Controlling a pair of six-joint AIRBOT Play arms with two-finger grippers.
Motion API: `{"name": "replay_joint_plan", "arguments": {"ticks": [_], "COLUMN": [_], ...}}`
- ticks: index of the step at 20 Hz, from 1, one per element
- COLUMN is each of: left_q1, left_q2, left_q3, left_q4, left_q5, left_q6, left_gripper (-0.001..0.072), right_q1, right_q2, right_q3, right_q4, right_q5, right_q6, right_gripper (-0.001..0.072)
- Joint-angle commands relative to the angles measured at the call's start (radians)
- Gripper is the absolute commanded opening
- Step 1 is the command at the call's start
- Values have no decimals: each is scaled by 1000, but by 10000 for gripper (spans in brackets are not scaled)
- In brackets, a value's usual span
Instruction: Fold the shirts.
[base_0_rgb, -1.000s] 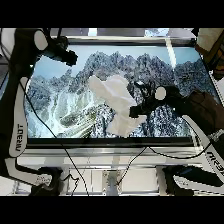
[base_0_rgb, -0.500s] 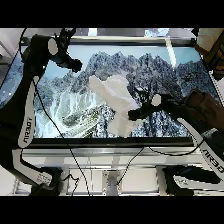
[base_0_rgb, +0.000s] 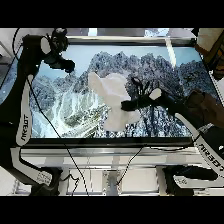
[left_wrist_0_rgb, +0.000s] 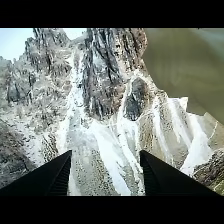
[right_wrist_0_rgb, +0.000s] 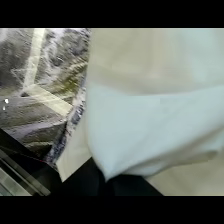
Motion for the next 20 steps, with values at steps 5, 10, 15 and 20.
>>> {"name": "replay_joint_plan", "arguments": {"ticks": [5, 10, 15, 20], "left_q1": [21, 21, 21, 21], "left_q2": [-1, -1, -16, -56], "left_q3": [1, 1, 0, 1], "left_q4": [-8, -76, -382, -676], "left_q5": [-42, -42, -50, -84], "left_q6": [-25, -25, -3, 43], "left_gripper": [489, 489, 493, 493], "right_q1": [-3, -3, -3, -2], "right_q2": [84, 232, 288, 288], "right_q3": [331, 549, 760, 792], "right_q4": [-236, -539, -647, -599], "right_q5": [207, 202, 170, 139], "right_q6": [19, 79, 105, 125], "right_gripper": [25, 24, 24, 24]}}
